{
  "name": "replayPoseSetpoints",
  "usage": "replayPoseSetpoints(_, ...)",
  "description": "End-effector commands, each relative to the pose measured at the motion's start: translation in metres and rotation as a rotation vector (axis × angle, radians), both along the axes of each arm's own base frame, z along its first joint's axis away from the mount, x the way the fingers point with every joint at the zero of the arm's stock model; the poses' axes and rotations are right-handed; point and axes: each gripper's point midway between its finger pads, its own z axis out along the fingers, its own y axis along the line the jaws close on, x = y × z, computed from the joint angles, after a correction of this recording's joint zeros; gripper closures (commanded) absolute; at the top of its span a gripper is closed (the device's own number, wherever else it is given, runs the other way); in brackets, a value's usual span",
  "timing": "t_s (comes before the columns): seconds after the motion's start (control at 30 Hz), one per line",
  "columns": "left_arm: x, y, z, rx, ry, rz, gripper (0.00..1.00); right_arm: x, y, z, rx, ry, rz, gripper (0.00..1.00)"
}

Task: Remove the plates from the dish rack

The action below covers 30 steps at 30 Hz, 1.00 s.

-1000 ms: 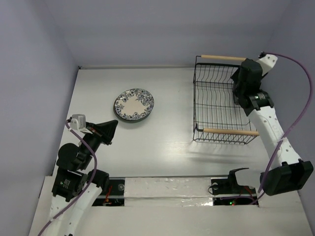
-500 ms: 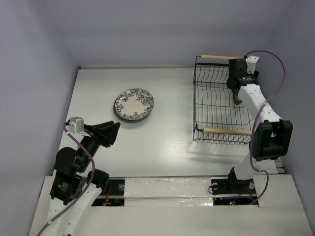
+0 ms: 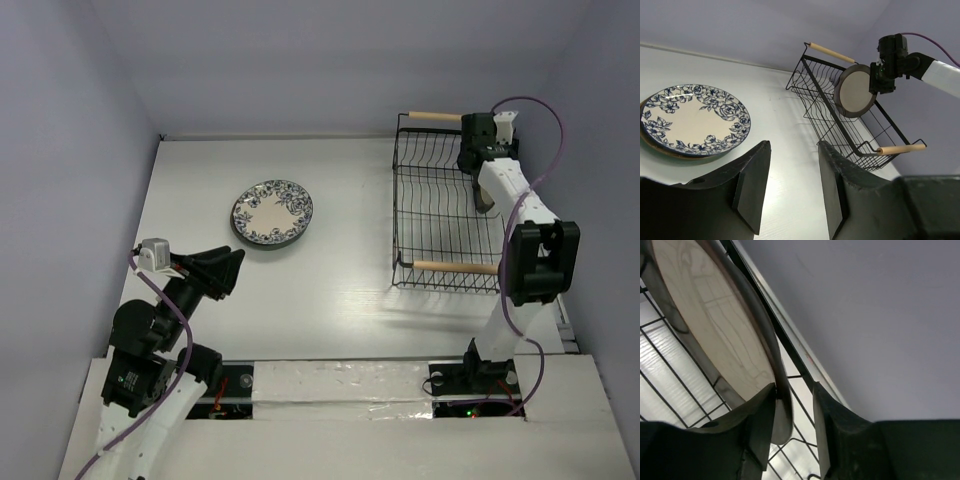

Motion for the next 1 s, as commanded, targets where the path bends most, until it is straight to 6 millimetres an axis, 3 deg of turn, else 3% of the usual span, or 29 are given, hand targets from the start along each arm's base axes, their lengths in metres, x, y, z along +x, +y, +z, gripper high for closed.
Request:
replayPoseSetpoints(0.0, 0.000, 0.000, 0.008, -0.011, -0.029, 0.001, 0.60, 0.010, -0.008, 0.024, -0.072, -0.037, -0.015, 0.60)
replayPoseSetpoints(0.03, 0.001, 0.000, 0.007, -0.009, -0.028, 0.002, 0.60, 0.009, -0.010, 0.023, -0.091, -0.016, -0.016, 0.62)
replayPoseSetpoints(0.13, 0.000, 0.001, 0.008, -0.016, -0.030, 0.009, 0.59, 0.010, -0.012, 0.022, -0.116, -0.002, -0.025, 0.82)
replayPoseSetpoints(0.33, 0.000, -0.001, 0.009, -0.016, -0.035, -0.007, 0.58, 0.007, -0.015, 0.034, -0.142, -0.006, -0.020, 1.00)
replayPoseSetpoints(0.57, 0.000, -0.003, 0.009, -0.015, -0.036, -0.013, 0.58, -0.010, -0.024, 0.058, -0.227, -0.007, -0.080, 1.00)
replayPoseSetpoints(0.97, 0.000, -0.004, 0.008, -0.014, -0.031, -0.017, 0.57, -0.025, -0.014, 0.113, -0.227, -0.166, -0.061, 1.00)
